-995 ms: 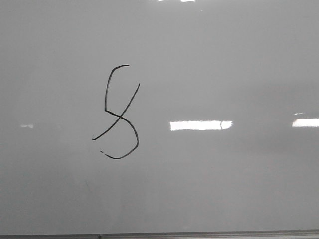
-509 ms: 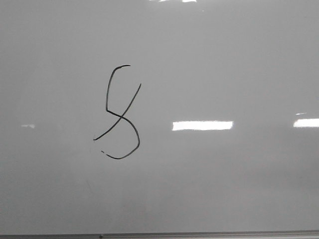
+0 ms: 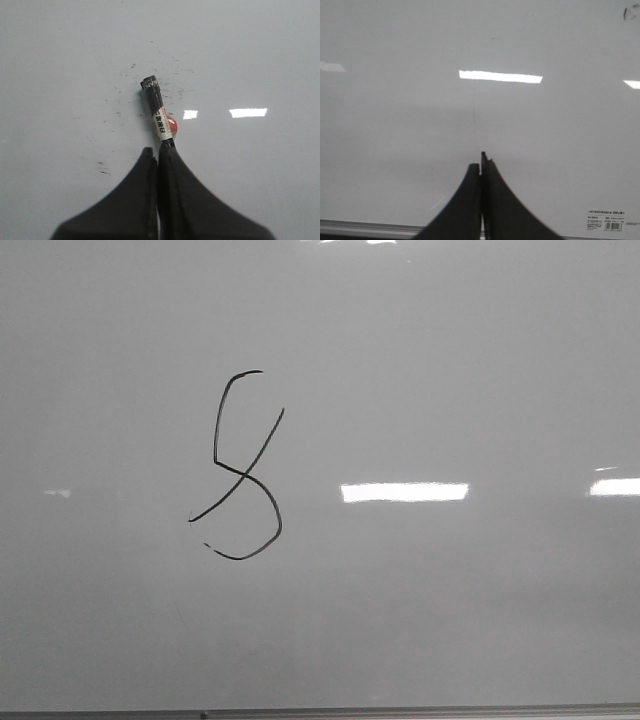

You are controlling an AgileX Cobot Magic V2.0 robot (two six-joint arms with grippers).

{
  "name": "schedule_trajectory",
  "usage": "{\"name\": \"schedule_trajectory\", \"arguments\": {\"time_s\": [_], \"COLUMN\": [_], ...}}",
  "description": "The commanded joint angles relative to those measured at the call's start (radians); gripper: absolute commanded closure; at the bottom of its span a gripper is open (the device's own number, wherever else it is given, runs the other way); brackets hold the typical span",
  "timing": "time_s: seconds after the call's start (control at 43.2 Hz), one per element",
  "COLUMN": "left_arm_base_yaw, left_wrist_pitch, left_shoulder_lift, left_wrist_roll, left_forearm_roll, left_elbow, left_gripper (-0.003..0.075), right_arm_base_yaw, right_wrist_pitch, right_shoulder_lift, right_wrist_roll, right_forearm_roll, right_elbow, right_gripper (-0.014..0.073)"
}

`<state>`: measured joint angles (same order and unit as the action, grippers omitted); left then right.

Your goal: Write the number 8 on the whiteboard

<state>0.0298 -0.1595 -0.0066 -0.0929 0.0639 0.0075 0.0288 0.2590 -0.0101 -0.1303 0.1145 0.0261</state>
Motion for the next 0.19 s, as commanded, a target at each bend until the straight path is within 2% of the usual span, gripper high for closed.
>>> {"name": "schedule_trajectory", "arguments": {"time_s": [0.0, 0.162], "left_arm_base_yaw": [0.003, 0.003], "left_wrist_pitch": [0.084, 0.084], "left_shoulder_lift": [-0.013, -0.013], "left_wrist_roll": [0.011, 0.011], "left_forearm_roll": [0.009, 0.009], "left_elbow": [0.012, 0.012], "left_gripper": [0.0741, 0.0741], "right_arm_base_yaw": [0.007, 0.007], "right_wrist_pitch": [-0.075, -0.075], "right_shoulder_lift": [-0.017, -0.017], "right_wrist_roll": [-0.003, -0.003], "right_forearm_roll": [-0.007, -0.007], "right_elbow": [-0.002, -0.002], "right_gripper": [0.0662, 0.0662]}}
